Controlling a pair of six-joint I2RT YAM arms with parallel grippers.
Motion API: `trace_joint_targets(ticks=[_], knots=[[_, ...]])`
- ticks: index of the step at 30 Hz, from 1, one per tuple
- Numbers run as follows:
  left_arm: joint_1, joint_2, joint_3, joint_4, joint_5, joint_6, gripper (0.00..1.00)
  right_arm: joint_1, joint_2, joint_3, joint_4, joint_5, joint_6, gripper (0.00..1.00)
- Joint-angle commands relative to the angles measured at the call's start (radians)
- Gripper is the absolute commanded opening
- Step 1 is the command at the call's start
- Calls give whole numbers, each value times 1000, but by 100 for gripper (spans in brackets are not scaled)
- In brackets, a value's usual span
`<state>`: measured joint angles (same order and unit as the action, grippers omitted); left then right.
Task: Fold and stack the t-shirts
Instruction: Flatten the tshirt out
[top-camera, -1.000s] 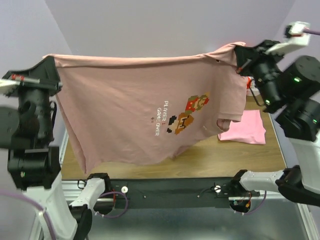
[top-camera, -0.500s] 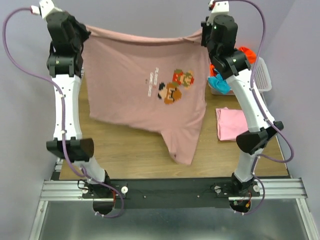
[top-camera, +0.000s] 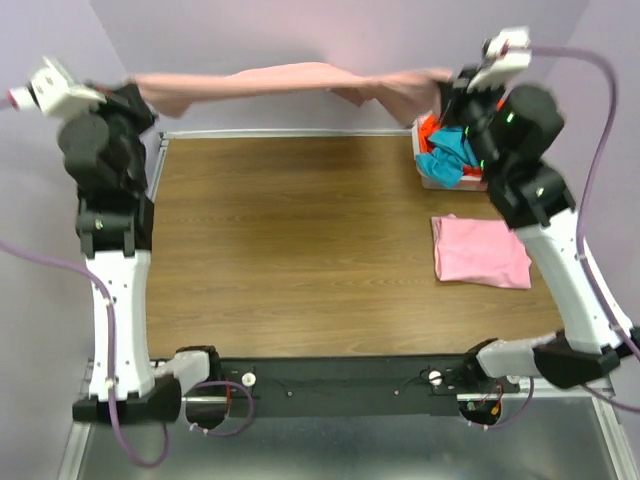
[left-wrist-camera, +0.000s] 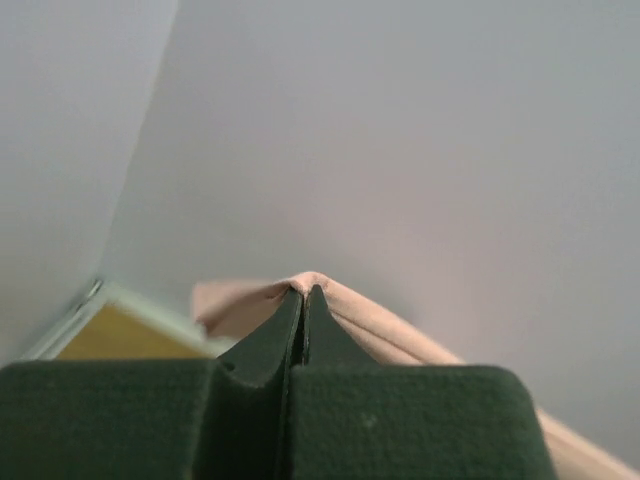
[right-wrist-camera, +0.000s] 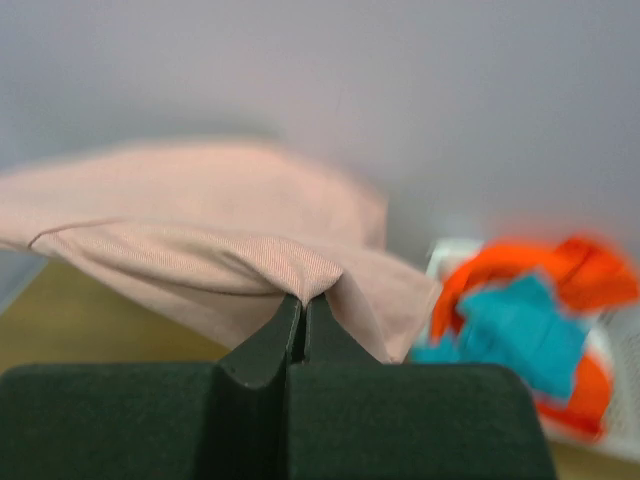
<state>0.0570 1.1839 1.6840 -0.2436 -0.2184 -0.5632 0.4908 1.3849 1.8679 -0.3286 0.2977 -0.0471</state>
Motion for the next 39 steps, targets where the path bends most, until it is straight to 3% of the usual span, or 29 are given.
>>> trace_joint_targets(ticks=[1, 2, 4, 8, 9, 10, 11, 12, 13, 14, 15, 16, 19, 22, 25, 28, 32, 39], knots=[[6, -117, -376, 55, -188, -44, 0, -1, -116, -398, -43, -215, 217, 1], [6, -182, -521, 61, -218, -84, 0, 0, -171, -468, -43, -280, 255, 1], [6, -252, -639, 37, -260, -147, 0, 6, -205, -666, -44, -374, 348, 1], [7, -302, -831, -132, -358, -351, 3, 31, -224, -846, -124, -523, 382, 1], [7, -303, -874, -155, -360, -403, 17, 43, -231, -880, -127, -551, 394, 6], [7, -303, -885, -184, -369, -437, 41, 45, -237, -915, -130, -575, 400, 12], [7, -290, -888, -271, -381, -472, 57, 46, -238, -958, -136, -621, 401, 23], [7, -280, -876, -304, -384, -500, 83, 46, -244, -973, -142, -634, 397, 37], [7, -262, -867, -331, -392, -513, 91, 46, -248, -983, -147, -629, 400, 41], [7, -253, -844, -382, -421, -533, 97, 46, -254, -996, -145, -625, 406, 59], [9, -242, -828, -404, -433, -544, 99, 46, -257, -1000, -145, -626, 408, 89], [7, -224, -811, -420, -440, -546, 99, 46, -257, -1001, -145, -626, 411, 100], [7, -208, -755, -459, -426, -525, 99, 46, -264, -1006, -147, -595, 429, 100], [7, -204, -762, -381, -345, -425, 99, 45, -259, -1009, -151, -452, 475, 100], [7, -192, -813, -233, -154, -324, 99, 45, -218, -992, -153, -268, 519, 100], [-9, -138, -848, -162, -59, -250, 99, 45, -123, -945, -151, -188, 529, 100], [-84, -8, -824, -117, -35, -215, 99, 46, 26, -871, -148, -100, 539, 100], [-184, 279, -751, -40, 11, -196, 99, 46, 272, -777, -95, -152, 507, 100]])
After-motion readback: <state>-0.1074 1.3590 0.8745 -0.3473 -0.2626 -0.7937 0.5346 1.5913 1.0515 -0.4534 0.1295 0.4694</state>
